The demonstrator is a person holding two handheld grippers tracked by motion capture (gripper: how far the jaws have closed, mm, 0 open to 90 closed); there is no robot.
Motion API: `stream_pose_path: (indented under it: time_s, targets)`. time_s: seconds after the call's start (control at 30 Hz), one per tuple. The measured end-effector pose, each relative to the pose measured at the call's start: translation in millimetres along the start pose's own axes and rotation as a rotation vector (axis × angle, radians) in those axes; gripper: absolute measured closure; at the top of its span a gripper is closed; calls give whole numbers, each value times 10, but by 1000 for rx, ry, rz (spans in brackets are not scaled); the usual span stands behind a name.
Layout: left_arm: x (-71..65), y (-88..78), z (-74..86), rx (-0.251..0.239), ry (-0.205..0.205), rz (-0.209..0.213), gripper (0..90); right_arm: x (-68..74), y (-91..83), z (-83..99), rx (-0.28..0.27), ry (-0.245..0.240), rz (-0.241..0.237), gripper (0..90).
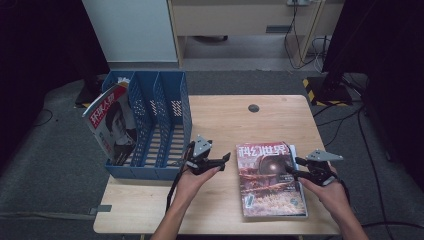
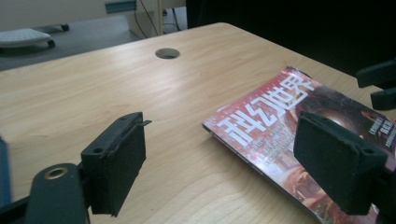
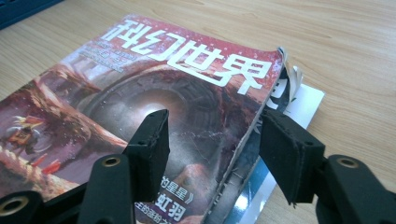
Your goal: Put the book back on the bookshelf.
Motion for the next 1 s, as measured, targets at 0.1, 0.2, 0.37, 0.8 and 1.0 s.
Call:
stream_pose_path:
  time_s: [0.1,0.2,0.37,0.8,1.0]
  targets:
    - [-80,63,57,12,-1,14,162,14,-2,-13,-6,-6,-4,447]
    - [-154,135,84,13,-22,22,163,18,2,-16,-9,-7,-3,465]
    - [-273,166,124,36,37,31,163,28,-1,-20,-15,-8,0,487]
    - [-331,91,317,59,1,-2,162,26,40,28,-3,16,8,347]
    - [-441,106,386,77,25,16,163,57,99,67,16,23,-14,281]
Point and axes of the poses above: each handheld gripper's, and its own axes: y roughly forward along the jaws, z roughly out of its underside, x roughly to its left, the point moved 8 cm from there along y, roughly forward along the jaws, and after that the axes turned 9 degrees about -x, right-handed, at the moved point
